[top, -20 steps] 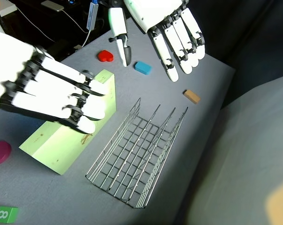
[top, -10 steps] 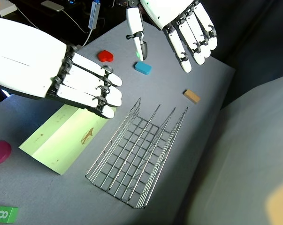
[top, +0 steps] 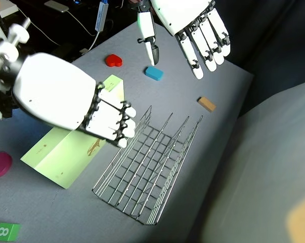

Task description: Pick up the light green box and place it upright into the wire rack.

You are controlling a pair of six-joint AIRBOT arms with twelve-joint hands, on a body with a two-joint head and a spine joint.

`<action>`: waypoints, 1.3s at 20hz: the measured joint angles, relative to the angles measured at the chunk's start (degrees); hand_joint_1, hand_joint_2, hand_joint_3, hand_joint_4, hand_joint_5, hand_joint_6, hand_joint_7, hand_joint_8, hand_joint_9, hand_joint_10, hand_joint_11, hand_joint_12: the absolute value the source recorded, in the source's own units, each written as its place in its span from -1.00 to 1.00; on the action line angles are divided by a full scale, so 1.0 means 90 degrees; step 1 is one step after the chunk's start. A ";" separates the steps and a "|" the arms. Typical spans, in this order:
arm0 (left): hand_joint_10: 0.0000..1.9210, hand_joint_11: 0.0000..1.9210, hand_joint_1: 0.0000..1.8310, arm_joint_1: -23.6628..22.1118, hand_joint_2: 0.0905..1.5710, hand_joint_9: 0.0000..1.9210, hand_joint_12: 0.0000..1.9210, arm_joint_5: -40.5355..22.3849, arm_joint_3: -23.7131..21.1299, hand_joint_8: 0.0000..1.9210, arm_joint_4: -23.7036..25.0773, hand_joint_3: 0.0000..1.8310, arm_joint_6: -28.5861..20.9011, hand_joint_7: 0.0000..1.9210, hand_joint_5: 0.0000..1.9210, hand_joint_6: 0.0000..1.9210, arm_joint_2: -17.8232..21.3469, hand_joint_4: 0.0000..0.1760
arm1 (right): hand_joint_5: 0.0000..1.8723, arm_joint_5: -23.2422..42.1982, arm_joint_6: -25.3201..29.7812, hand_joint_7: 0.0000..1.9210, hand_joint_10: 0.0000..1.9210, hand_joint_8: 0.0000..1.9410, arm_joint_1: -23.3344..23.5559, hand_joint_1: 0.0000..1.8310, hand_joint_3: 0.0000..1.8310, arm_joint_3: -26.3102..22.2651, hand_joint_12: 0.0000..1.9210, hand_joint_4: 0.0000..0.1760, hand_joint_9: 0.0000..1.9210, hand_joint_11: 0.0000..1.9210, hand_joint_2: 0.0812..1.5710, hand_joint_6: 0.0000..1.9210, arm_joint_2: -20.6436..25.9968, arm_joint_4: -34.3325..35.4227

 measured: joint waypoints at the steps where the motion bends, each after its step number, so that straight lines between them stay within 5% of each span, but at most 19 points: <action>1: -1.00 -1.00 -0.86 0.0000 0.45 -0.76 -0.30 -0.0012 0.0012 -0.99 0.0005 -1.00 0.0000 -0.72 -0.65 -0.99 -0.0002 -0.43 | -0.92 0.0012 -0.0034 -0.95 -1.00 -1.00 0.0000 -0.09 -1.00 0.0000 -0.42 -0.24 -1.00 -1.00 0.15 -1.00 0.0000 -0.0024; 4: -1.00 -1.00 -0.85 -0.0034 0.45 -0.76 -0.35 0.0017 0.0012 -1.00 -0.0007 -1.00 0.0000 -0.72 -0.65 -1.00 0.0000 -0.42 | -0.88 0.0017 -0.0068 -0.88 -0.98 -0.99 0.0002 -0.08 -1.00 0.0000 -0.29 -0.40 -0.90 -1.00 0.15 -0.99 0.0000 -0.0022; 9: -1.00 -1.00 -0.82 -0.0058 0.44 -0.76 -0.36 0.0019 0.0012 -1.00 -0.0005 -1.00 0.0000 -0.72 -0.64 -1.00 0.0000 -0.42 | -0.72 0.0010 -0.0109 -0.67 -0.97 -0.99 -0.0007 0.02 -0.99 0.0000 0.11 -1.00 -0.67 -1.00 0.22 -0.99 0.0000 -0.0022; 17: -1.00 -1.00 -0.81 -0.0058 0.45 -0.78 -0.39 0.0044 0.0010 -1.00 -0.0002 -1.00 0.0000 -0.72 -0.64 -1.00 0.0000 -0.42 | -0.11 0.0010 -0.0202 -0.05 -0.87 -0.95 -0.0046 0.24 -1.00 0.0000 0.30 -1.00 -0.02 -0.36 0.36 -0.94 0.0000 -0.0027; 18: -1.00 -1.00 -0.81 -0.0058 0.45 -0.78 -0.39 0.0046 0.0002 -1.00 -0.0002 -1.00 0.0000 -0.72 -0.64 -1.00 0.0000 -0.42 | -0.08 0.0005 -0.0202 -0.04 -0.76 -0.08 -0.0044 0.29 -1.00 0.0000 0.36 -1.00 0.01 -0.31 0.43 -0.06 0.0000 -0.0027; 19: -1.00 -1.00 -0.81 -0.0058 0.45 -0.78 -0.39 0.0051 -0.0017 -1.00 -0.0002 -1.00 0.0002 -0.72 -0.64 -1.00 0.0000 -0.42 | -0.13 -0.0010 -0.0206 -0.08 -0.47 0.18 -0.0044 0.29 -1.00 -0.0027 0.42 -0.91 -0.05 -0.29 0.47 0.19 0.0019 -0.0034; 21: -1.00 -1.00 -0.81 -0.0058 0.45 -0.78 -0.39 0.0049 -0.0032 -1.00 -0.0015 -1.00 0.0002 -0.72 -0.64 -1.00 0.0000 -0.42 | -0.11 -0.0005 -0.0233 0.01 -0.09 0.14 -0.0044 0.31 -1.00 -0.0092 0.46 -1.00 -0.05 -0.18 0.44 0.18 0.0075 -0.0027; 25: -1.00 -1.00 -0.81 -0.0058 0.45 -0.78 -0.41 0.0063 -0.0029 -1.00 -0.0012 -1.00 0.0002 -0.73 -0.64 -1.00 0.0000 -0.43 | -0.01 -0.0051 -0.0277 0.03 0.08 0.15 0.0036 0.33 -1.00 -0.0189 0.49 -1.00 0.00 -0.11 0.41 0.02 0.0250 -0.0005; 26: -1.00 -1.00 -0.81 -0.0058 0.45 -0.78 -0.41 0.0068 -0.0029 -1.00 -0.0012 -1.00 0.0002 -0.73 -0.64 -1.00 0.0000 -0.42 | -0.05 -0.0058 -0.0306 -0.02 0.34 0.11 0.0117 0.46 -1.00 -0.0226 0.51 -1.00 -0.05 -0.12 0.42 0.01 0.0318 -0.0007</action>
